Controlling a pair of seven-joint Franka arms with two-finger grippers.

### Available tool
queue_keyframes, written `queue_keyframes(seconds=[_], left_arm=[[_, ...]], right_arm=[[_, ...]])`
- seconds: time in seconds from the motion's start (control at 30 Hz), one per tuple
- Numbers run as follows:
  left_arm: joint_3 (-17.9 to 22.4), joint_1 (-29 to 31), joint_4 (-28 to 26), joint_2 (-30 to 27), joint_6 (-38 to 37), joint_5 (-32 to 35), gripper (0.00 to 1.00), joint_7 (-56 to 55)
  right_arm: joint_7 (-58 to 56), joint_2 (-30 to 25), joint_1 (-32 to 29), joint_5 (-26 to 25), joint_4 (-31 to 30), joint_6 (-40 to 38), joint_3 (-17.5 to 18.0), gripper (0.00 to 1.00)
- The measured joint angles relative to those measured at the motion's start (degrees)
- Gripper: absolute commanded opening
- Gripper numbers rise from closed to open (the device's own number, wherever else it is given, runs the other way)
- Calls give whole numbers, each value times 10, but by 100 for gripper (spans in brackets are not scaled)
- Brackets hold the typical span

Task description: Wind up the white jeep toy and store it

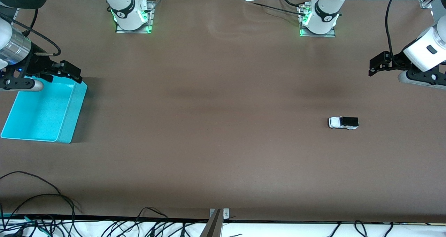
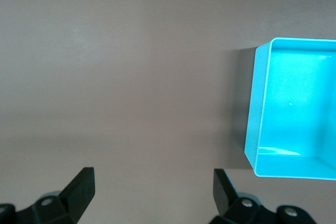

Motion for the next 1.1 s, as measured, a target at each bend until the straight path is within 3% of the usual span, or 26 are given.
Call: queue_keyframes(seconds=[1.1], left_arm=[[2,3,6,12,-16,0,100,2]], right_arm=[[0,0,1,0,0,0,1,100]])
